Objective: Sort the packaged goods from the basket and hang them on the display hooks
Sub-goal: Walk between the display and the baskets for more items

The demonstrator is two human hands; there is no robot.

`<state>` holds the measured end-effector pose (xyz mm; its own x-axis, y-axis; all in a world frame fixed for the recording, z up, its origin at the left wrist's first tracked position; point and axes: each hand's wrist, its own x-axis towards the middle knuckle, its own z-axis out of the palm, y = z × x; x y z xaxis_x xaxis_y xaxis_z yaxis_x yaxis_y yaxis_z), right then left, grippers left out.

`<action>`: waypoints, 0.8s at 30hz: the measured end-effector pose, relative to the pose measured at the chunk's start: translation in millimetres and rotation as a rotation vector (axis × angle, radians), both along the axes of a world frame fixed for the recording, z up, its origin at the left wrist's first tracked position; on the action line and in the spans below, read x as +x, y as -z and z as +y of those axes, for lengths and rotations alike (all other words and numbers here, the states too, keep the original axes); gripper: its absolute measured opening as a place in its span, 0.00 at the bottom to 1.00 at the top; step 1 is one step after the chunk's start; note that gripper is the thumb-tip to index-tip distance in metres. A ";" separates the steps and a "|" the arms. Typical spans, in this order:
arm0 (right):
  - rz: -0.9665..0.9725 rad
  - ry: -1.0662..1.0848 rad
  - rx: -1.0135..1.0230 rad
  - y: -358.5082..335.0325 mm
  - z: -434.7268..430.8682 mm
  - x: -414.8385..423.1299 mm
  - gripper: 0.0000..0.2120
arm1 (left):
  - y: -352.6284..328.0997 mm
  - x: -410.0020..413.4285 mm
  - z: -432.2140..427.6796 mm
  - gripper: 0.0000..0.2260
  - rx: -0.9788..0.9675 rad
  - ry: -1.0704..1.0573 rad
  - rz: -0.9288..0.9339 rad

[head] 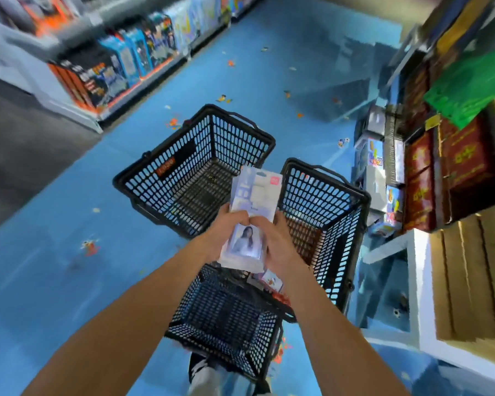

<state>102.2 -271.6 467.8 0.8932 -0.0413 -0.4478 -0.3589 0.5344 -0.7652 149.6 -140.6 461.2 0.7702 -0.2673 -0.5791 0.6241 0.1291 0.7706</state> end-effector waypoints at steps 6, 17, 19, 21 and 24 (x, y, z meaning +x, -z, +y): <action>-0.092 -0.276 -0.013 -13.5 67.9 -27.5 0.31 | -19.8 -57.2 73.6 0.35 -0.051 -0.290 -0.040; -0.021 -0.884 -0.133 -38.2 186.5 -155.8 0.11 | -37.1 -272.4 175.5 0.27 -0.209 -0.734 0.054; -0.026 -0.991 -0.146 -46.8 221.5 -191.8 0.08 | -40.5 -320.5 195.0 0.29 -0.192 -0.853 0.049; -0.017 -1.091 -0.115 -54.2 259.9 -233.7 0.09 | -40.1 -372.7 223.6 0.28 -0.195 -0.957 0.014; -0.035 -1.264 -0.070 -64.3 317.6 -306.8 0.11 | -34.1 -460.8 275.2 0.41 -0.080 -1.198 0.069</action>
